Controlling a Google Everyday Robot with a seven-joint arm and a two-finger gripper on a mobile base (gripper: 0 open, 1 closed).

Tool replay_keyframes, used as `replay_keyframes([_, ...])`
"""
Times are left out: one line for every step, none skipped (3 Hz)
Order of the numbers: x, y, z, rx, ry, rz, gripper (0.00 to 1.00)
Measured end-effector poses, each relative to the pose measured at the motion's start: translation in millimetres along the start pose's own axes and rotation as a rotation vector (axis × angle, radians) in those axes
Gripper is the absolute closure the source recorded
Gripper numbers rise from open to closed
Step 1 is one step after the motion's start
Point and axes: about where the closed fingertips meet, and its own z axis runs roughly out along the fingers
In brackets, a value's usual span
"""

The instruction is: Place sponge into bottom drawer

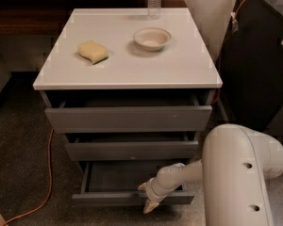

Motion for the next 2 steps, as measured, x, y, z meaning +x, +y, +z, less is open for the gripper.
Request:
replay_keyframes([-26.5, 13.5, -19.8, -0.062, -0.024, -0.021, 0.06])
replay_keyframes([-33.9, 4.1, -25.3, -0.095, -0.041, -0.014, 0.29])
